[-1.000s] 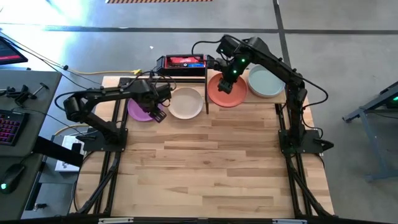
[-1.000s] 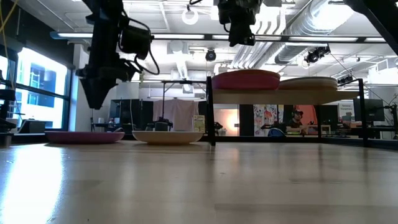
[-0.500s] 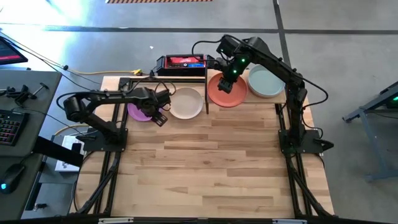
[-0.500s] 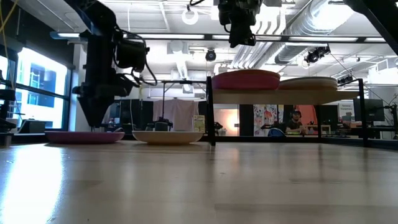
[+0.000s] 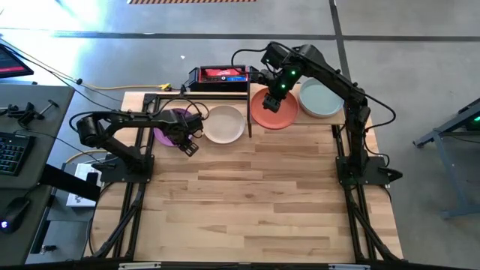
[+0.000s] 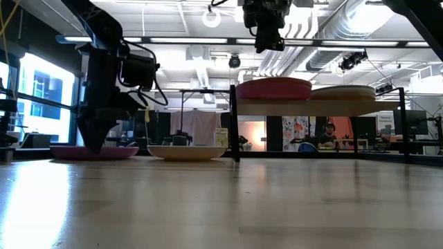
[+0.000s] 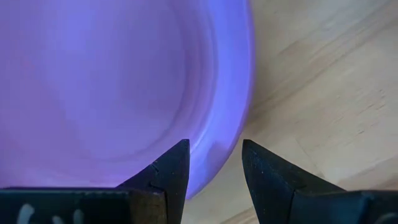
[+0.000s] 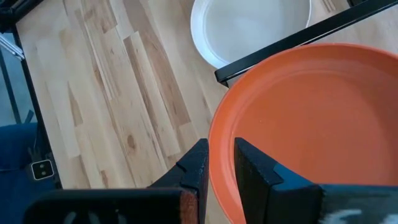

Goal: Place and stack plates onto a shelf
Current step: Stack the purple plate on top of the orange plate on the shelf

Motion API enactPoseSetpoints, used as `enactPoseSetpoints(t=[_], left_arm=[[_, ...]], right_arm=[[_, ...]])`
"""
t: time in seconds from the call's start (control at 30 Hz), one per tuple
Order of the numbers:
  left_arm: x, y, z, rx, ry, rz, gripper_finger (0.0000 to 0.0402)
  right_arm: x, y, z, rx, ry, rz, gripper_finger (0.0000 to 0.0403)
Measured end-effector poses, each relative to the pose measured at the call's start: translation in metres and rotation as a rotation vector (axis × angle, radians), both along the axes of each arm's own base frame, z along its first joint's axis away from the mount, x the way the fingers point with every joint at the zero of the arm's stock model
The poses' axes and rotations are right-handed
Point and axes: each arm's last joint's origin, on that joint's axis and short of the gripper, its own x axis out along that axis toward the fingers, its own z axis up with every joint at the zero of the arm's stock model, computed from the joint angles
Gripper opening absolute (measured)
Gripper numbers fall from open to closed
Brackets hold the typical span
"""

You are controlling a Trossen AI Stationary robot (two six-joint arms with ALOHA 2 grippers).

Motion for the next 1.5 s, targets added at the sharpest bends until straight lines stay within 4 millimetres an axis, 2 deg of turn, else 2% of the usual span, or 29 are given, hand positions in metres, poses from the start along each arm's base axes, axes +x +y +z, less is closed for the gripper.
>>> enactPoseSetpoints(t=[0.27,0.6,0.8,1.07,1.33,1.5], left_arm=[[0.0,0.001,-0.002,0.01,0.025,-0.052,0.0107],[0.002,0.002,-0.007,0.0,0.056,-0.099,0.0015],[0.003,0.001,-0.004,-0.016,0.061,-0.133,0.0009],[0.014,-0.005,0.02,-0.013,0.083,-0.211,0.0001],[0.022,-0.011,0.053,0.072,0.106,-0.277,0.0001],[0.025,-0.017,0.075,0.134,0.109,-0.394,0.0001]], right_arm=[[0.0,0.0,0.0,0.0,0.0,0.0,0.0053],[0.0,0.0,0.0,0.0,0.0,0.0,0.0053],[0.0,0.0,0.0,0.0,0.0,0.0,0.0053],[0.0,0.0,0.0,-0.003,-0.006,-0.001,0.0053],[0.003,-0.003,0.001,-0.023,-0.034,-0.004,0.0053],[0.003,-0.009,0.003,-0.042,-0.055,-0.059,0.0053]])
